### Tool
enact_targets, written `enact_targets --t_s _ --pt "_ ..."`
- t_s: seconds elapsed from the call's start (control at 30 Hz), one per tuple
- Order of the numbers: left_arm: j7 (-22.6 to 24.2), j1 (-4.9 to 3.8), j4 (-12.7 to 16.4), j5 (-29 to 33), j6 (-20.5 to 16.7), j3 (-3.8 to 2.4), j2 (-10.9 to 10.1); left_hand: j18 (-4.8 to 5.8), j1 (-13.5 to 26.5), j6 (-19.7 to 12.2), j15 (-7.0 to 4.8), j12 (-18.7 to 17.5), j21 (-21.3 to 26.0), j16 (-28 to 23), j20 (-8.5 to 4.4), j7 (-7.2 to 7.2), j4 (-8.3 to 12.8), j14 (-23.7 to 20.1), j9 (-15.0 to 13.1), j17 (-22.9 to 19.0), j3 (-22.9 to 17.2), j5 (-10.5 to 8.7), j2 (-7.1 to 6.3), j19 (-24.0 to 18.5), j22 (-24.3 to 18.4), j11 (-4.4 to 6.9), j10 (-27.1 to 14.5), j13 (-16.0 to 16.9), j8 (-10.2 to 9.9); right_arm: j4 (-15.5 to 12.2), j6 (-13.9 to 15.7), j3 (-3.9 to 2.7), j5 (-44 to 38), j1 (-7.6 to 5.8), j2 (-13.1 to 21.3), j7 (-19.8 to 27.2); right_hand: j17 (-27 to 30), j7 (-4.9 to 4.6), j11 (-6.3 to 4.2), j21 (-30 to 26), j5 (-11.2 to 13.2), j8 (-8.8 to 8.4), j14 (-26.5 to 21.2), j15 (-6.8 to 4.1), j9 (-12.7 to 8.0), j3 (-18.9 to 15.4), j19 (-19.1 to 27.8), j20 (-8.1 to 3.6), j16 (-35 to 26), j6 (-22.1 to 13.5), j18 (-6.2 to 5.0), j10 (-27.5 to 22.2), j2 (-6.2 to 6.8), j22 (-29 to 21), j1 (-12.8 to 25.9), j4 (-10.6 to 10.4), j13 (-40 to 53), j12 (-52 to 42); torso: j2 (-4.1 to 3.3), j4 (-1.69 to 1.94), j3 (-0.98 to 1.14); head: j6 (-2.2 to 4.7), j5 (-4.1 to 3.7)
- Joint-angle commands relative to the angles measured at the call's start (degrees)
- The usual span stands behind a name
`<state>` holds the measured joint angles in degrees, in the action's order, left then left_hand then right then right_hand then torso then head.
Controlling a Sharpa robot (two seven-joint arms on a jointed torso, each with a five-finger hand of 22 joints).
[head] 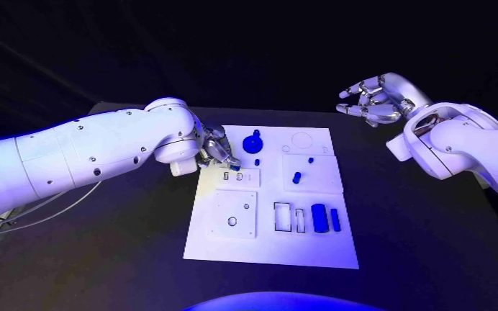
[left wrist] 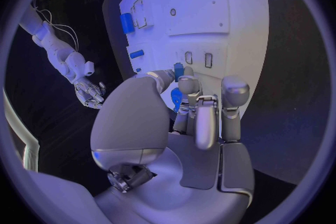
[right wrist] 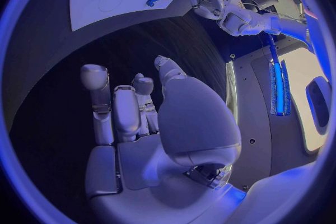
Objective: Assemble the parts on the task board
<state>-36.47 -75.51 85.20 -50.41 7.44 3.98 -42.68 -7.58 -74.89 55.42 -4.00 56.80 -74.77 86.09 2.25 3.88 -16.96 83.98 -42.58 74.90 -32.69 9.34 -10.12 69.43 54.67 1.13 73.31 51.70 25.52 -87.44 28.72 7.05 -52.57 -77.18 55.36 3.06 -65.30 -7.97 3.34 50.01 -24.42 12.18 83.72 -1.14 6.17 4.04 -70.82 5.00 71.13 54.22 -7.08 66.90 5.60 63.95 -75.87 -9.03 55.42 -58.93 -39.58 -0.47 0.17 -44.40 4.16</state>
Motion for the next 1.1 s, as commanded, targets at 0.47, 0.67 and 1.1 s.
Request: enact_targets --t_s 0.47,0.67,1.1 --pt "-0.62 2.21 2.0 -10.82 -2.66 0.01 0.74 0.87 3.51 1.06 -0.81 1.89 -1.14 0.82 -0.53 -1.28 12.0 4.64 -1.33 10.33 -13.22 -0.21 -1.05 1.42 1.49 0.54 1.99 1.07 2.05 -0.08 -0.55 0.0 -0.7 0.04 -0.01 -0.13 0.27 0.03 -0.3 -0.61 -0.56 0.36 0.22 0.0 -0.11 -0.03 -0.19 0.09 -0.55 0.34 -0.99 -0.22 0.29 -0.3 -0.2 -0.4 -0.16 -0.06 -0.05 -0.06 0.03 -0.37 0.37" --pt "-0.77 2.71 1.8 -11.82 -2.02 0.02 1.18 0.93 4.04 1.1 -0.9 2.23 -1.29 0.84 -0.61 -1.41 12.2 4.66 -1.51 10.36 -13.51 -0.24 -1.12 1.63 1.8 0.64 2.26 1.29 2.38 -0.14 -0.53 0.0 -0.71 0.04 0.02 -0.11 0.25 0.03 -0.3 -0.63 -0.72 0.37 0.22 -0.01 -0.11 -0.01 -0.21 0.09 -0.57 0.34 -0.98 -0.21 0.29 -0.29 -0.21 -0.44 -0.14 -0.09 -0.04 -0.14 0.0 -0.4 0.44" --pt "-0.83 3.07 1.31 -12.36 -2.02 0.02 1.93 0.95 5.0 1.23 -1.0 2.25 -1.33 0.85 -0.69 -1.6 12.23 4.67 -1.76 10.39 -13.82 -0.28 -1.01 1.71 1.86 0.78 2.39 1.12 2.9 -0.27 -0.5 0.0 -0.73 0.04 0.09 -0.06 0.22 0.03 -0.31 -0.62 -0.85 0.39 0.23 -0.01 -0.12 0.01 -0.24 0.09 -0.57 0.35 -0.98 -0.2 0.28 -0.27 -0.23 -0.47 -0.13 -0.11 -0.09 -0.1 0.01 -0.37 0.38"
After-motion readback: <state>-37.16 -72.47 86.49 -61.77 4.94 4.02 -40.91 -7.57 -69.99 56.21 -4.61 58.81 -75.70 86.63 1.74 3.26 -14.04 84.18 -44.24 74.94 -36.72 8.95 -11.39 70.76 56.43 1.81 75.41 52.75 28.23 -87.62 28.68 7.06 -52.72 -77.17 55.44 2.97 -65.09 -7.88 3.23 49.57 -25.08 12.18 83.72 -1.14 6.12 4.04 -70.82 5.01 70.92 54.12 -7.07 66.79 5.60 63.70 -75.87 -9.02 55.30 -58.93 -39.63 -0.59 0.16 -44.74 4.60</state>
